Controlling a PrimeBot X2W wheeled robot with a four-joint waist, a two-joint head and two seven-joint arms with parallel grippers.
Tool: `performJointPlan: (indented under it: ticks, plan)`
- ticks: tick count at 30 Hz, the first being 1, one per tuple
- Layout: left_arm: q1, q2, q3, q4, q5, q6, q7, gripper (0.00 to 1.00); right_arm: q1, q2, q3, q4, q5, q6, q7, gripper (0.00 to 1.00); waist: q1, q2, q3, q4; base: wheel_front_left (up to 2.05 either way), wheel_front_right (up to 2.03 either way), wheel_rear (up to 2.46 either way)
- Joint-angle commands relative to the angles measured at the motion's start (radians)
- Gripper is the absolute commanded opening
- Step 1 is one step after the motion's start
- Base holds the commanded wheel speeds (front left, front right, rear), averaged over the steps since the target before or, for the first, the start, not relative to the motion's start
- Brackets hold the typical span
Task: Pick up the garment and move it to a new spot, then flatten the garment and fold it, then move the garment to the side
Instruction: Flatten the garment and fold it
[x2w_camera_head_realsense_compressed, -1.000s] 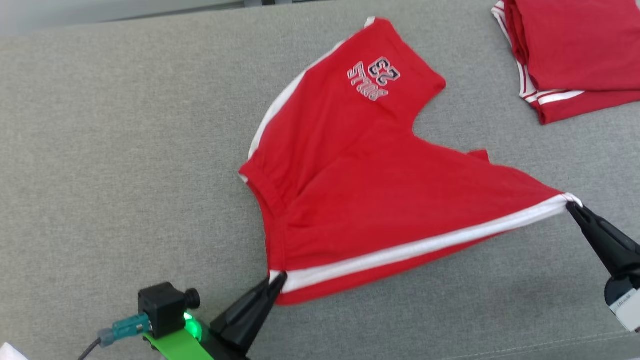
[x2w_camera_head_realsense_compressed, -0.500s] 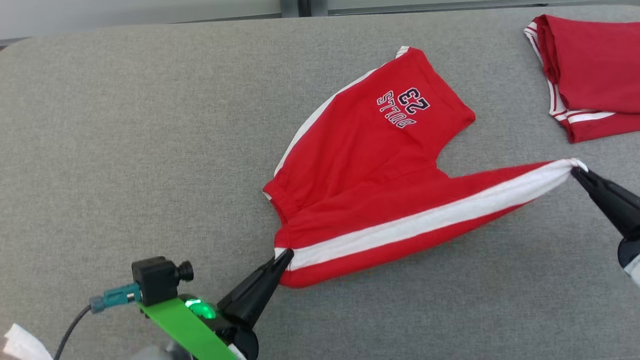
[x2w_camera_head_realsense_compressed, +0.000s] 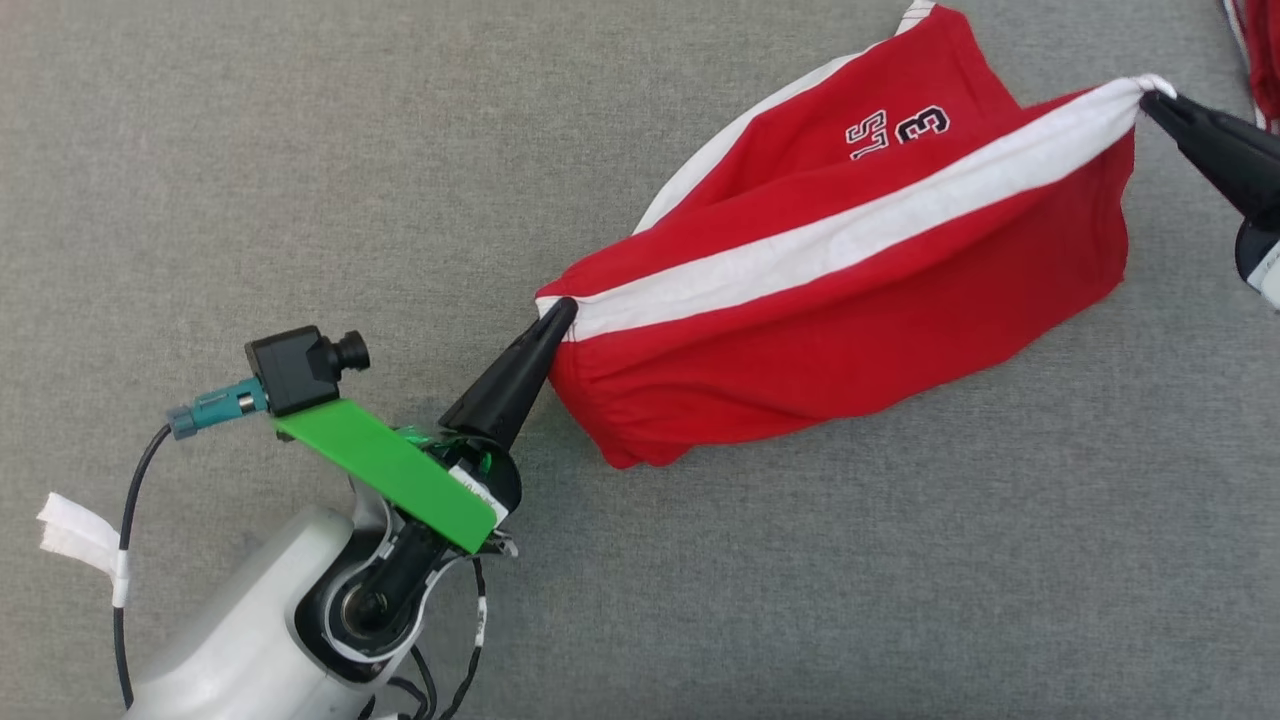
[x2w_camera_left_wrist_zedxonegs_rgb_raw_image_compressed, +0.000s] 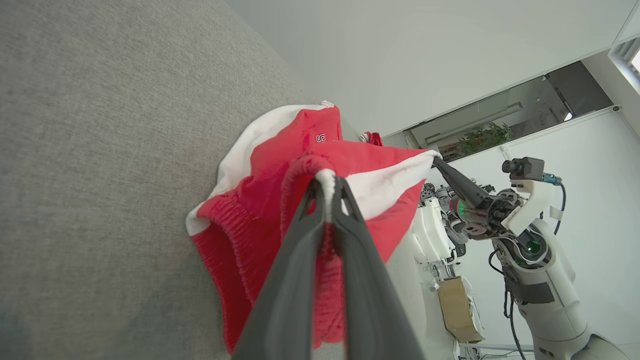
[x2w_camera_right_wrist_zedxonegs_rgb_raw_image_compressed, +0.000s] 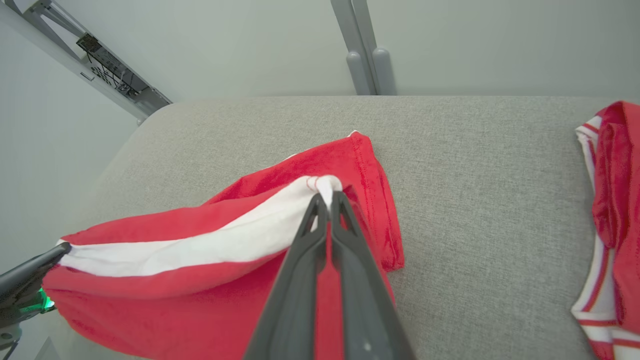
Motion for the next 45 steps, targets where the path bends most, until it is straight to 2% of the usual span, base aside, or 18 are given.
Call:
performJointPlan:
  ticks: [1,13,16,17,18,19,20,21,22,23,24,27,30,34,37,40,45]
  plan:
    - [-0.026,-0.008,0.008,0.015,-0.012,-0.008,0.006,0.0,-0.043,0.006,0.014,0.021,-0.009,-0.001,0.008,0.0,0.0001,0.0,0.056,0.046,0.0,0.0,0.0]
    - [-0.097,-0.073,0.025,0.12,-0.012,-0.007,-0.016,0.0,-0.287,0.034,0.154,0.192,-0.04,-0.001,0.012,0.0,0.0001,0.0,0.118,0.087,0.0,0.0,0.0]
    - [-0.111,-0.089,0.021,0.142,-0.002,-0.007,-0.025,0.0,-0.322,0.04,0.184,0.226,-0.036,-0.001,0.0,0.22,0.0001,0.0,0.128,0.092,0.0,0.0,0.0]
    - [-0.116,-0.093,0.018,0.146,0.003,-0.007,-0.025,0.0,-0.33,0.042,0.193,0.234,-0.035,-0.001,-0.006,0.31,0.0001,0.0,0.13,0.094,0.0,0.0,0.0]
    - [-0.121,-0.095,0.015,0.154,0.009,-0.007,-0.029,0.01,-0.341,0.042,0.203,0.244,-0.032,-0.001,-0.011,0.46,0.0001,0.0,0.132,0.095,0.0,0.0,0.0]
    - [-0.124,-0.096,0.013,0.163,0.012,-0.007,-0.033,0.05,-0.348,0.043,0.212,0.25,-0.03,-0.001,-0.018,0.56,0.0001,0.0,0.134,0.095,0.0,0.0,0.0]
    - [-0.128,-0.098,0.013,0.18,0.021,-0.007,-0.039,0.18,-0.357,0.045,0.224,0.257,-0.028,-0.001,-0.025,0.71,0.0001,0.0,0.135,0.095,0.0,0.0,0.0]
    - [-0.132,-0.099,0.01,0.192,0.033,-0.006,-0.045,0.3,-0.362,0.046,0.233,0.262,-0.026,-0.001,-0.032,1.0,0.0001,0.0,0.135,0.095,0.0,0.0,0.0]
    - [-0.135,-0.102,0.004,0.203,0.046,-0.006,-0.05,0.37,-0.368,0.046,0.244,0.269,-0.027,-0.001,-0.043,1.0,0.0001,0.0,0.135,0.093,0.0,0.0,0.0]
    - [-0.134,-0.105,0.004,0.215,0.051,-0.006,-0.056,0.59,-0.372,0.047,0.249,0.274,-0.026,-0.001,-0.058,1.0,0.0001,0.0,0.133,0.092,0.0,0.0,0.0]
    - [-0.133,-0.108,0.003,0.228,0.06,-0.006,-0.065,1.0,-0.375,0.047,0.256,0.279,-0.023,-0.001,-0.076,1.0,0.0001,0.0,0.129,0.089,0.0,0.0,0.0]
    - [-0.123,-0.108,-0.001,0.249,0.09,-0.004,-0.092,1.0,-0.363,0.045,0.279,0.283,-0.02,-0.001,-0.133,1.0,0.0001,0.0,0.112,0.078,0.0,0.0,0.0]
    - [-0.102,-0.1,0.003,0.258,0.154,0.011,-0.126,1.0,-0.33,0.037,0.299,0.259,-0.031,-0.001,-0.237,1.0,0.0001,0.0,0.082,0.065,0.0,0.0,0.0]
    - [-0.042,-0.096,0.051,0.241,0.268,0.083,-0.154,1.0,-0.258,0.031,0.354,0.212,-0.063,-0.001,-0.39,1.0,0.0001,0.0,0.025,0.037,0.0,0.0,0.0]
    - [0.031,-0.117,0.149,0.192,0.412,0.149,-0.155,1.0,-0.201,0.037,0.391,0.199,-0.085,-0.001,-0.49,1.0,0.0001,0.0,-0.022,0.02,0.0,0.0,0.0]
    - [0.147,-0.158,0.233,0.133,0.555,0.177,-0.155,1.0,-0.146,0.058,0.424,0.212,-0.119,-0.001,-0.573,1.0,0.0001,0.0,-0.081,0.001,0.0,0.0,0.0]
    - [0.302,-0.222,0.339,0.061,0.787,0.214,-0.155,1.0,-0.063,0.113,0.418,0.25,-0.161,-0.001,-0.616,1.0,0.0001,0.0,-0.163,-0.016,0.0,0.0,0.0]
